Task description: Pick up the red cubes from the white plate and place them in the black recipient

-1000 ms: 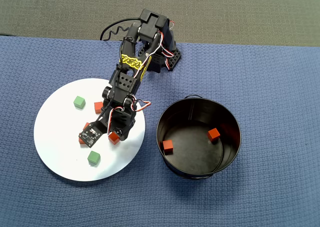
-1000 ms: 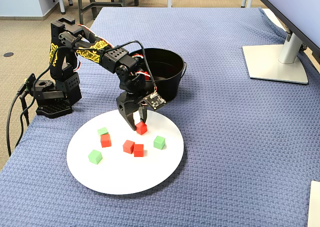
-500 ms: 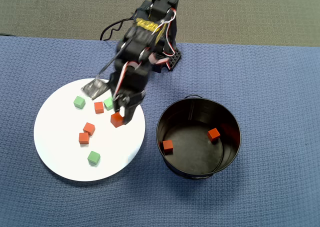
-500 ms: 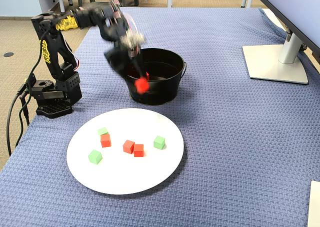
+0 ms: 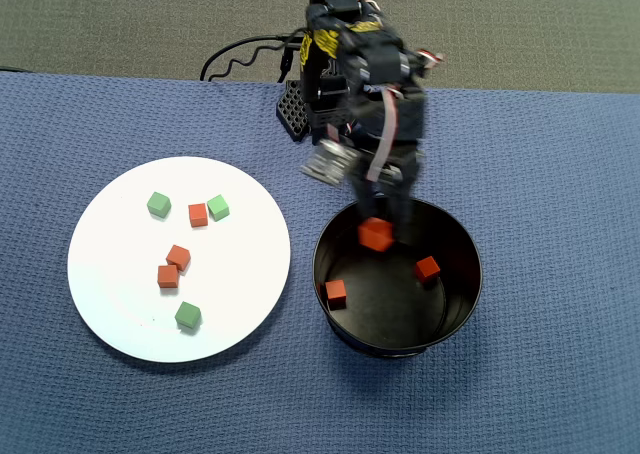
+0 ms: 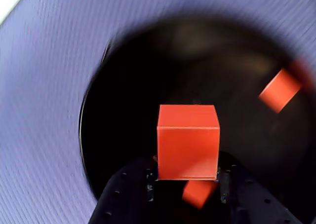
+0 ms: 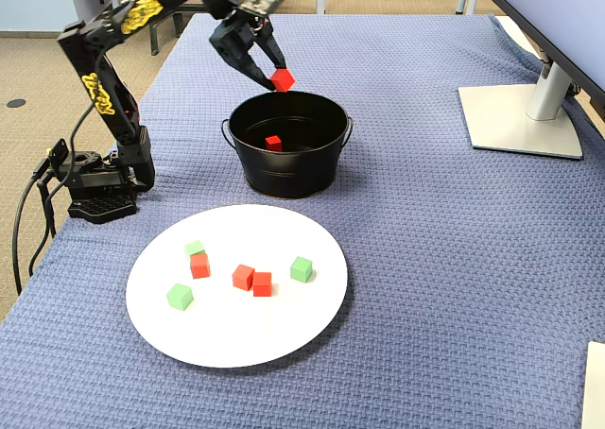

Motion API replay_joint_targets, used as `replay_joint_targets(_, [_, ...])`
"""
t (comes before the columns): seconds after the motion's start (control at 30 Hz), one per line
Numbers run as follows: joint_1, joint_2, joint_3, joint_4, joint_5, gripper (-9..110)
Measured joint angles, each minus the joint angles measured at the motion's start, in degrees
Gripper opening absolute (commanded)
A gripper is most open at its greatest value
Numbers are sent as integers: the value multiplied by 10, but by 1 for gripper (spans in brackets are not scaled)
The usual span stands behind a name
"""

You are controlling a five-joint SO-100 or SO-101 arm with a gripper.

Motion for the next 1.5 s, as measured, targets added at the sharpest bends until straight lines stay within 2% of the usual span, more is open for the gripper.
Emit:
replay_joint_targets(0.13, [-26,-15,0,0,6,39])
replay_joint_targets(0.3, [10,-14,-4,11,10,35])
replay_joint_targets(0.73, [357,-2,42,18,52,34])
replay_joint_targets(0.93, [474,-16,105,-10,58,34])
replay_joint_targets(1.2, [544,-33,231,-97,49,33])
replay_joint_targets(1.5, [570,-118,236,-128,11,33])
